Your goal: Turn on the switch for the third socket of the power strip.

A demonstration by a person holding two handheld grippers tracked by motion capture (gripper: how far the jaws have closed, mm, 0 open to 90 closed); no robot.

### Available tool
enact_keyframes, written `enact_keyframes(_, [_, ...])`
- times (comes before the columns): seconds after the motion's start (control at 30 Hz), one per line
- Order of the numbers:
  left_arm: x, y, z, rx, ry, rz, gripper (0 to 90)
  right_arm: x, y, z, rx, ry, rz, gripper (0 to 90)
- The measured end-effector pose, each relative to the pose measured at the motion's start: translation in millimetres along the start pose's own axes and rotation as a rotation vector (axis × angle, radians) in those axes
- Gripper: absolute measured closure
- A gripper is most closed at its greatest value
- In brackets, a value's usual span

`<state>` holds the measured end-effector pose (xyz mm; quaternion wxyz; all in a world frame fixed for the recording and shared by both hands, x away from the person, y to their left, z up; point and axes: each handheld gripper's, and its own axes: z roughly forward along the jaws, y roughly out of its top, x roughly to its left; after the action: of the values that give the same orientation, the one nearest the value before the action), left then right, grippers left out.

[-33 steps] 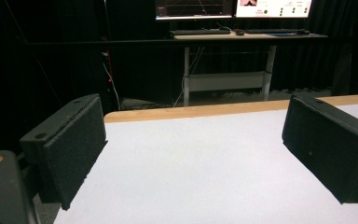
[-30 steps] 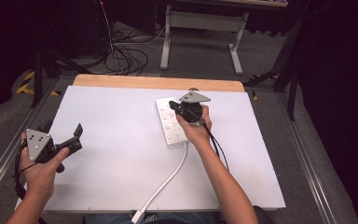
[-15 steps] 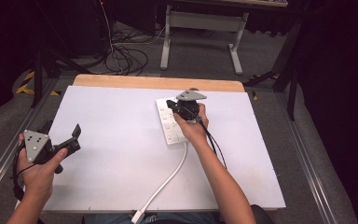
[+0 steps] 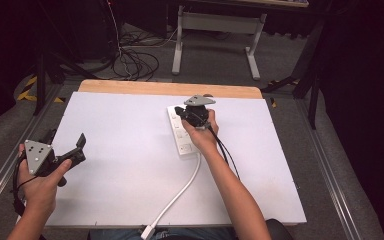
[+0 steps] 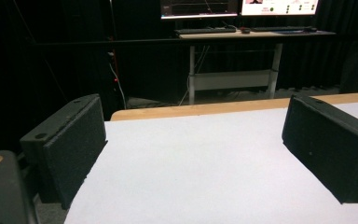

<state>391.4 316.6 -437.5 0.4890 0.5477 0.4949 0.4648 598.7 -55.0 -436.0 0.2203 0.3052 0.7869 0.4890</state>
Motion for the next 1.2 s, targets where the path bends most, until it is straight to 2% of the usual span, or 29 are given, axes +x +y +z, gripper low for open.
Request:
enact_keyframes(0.2, [0.6, -0.2, 0.0, -0.003, 0.002, -0.003, 6.7, 1.4, -1.9, 10.4, 0.014, 0.002, 0.003, 90.0])
enact_keyframes(0.43, [0.0, -0.5, 0.3, 0.002, -0.002, 0.003, 6.8, -6.8, -7.8, 22.6, 0.039, -0.008, 0.023, 90.0])
enact_keyframes(0.9, [-0.1, -0.1, 0.2, 0.000, -0.002, 0.000, 6.8, -13.9, -14.3, 38.7, 0.132, -0.012, 0.043, 90.0])
enact_keyframes(1.1, [0.3, -0.5, 0.8, 0.001, -0.002, 0.002, 6.8, -15.3, -13.3, 42.1, 0.149, -0.014, 0.032, 90.0])
enact_keyframes(1.17, [0.2, -0.6, 0.9, 0.002, -0.001, 0.002, 6.8, -14.9, -11.8, 44.5, 0.185, -0.015, 0.005, 90.0])
enact_keyframes(1.2, [0.2, -0.5, 1.0, 0.001, 0.001, 0.004, 6.8, -13.5, -9.7, 46.3, 0.210, -0.022, -0.032, 90.0])
